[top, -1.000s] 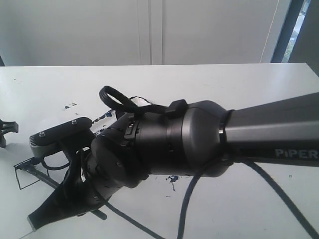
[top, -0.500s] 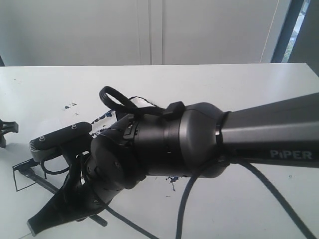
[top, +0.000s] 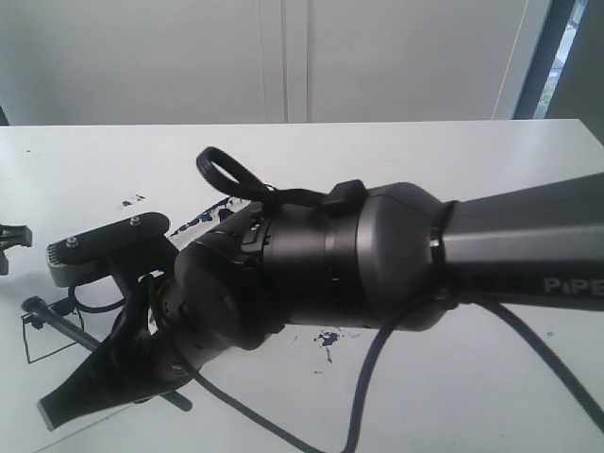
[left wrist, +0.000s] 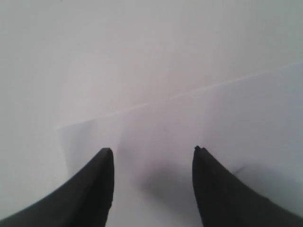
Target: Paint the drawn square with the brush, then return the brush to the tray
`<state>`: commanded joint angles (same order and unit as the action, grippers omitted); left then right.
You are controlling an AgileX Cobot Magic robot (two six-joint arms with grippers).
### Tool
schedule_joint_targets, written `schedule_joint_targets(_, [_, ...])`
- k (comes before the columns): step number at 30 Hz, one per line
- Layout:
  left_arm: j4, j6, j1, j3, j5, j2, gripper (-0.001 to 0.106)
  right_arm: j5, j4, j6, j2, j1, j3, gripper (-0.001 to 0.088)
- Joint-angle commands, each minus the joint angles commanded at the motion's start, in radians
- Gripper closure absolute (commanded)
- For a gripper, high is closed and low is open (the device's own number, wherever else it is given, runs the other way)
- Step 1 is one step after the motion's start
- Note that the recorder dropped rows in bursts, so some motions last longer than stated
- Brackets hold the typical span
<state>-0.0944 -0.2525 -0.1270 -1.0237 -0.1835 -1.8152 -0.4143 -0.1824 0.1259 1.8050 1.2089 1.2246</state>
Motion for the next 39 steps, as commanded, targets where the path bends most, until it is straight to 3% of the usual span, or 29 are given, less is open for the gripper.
schedule_joint_targets(11, [0.058, -0.01, 0.0, 0.0, -0.049, -0.008, 0.05, -0.043, -0.002, 0.0, 0.002, 0.027, -0.002, 0.0868])
schedule_joint_targets(39, [0.058, -0.01, 0.0, 0.0, -0.063, -0.047, 0.05, 0.023, 0.023, 0.002, 0.037, 0.027, -0.002, 0.0868])
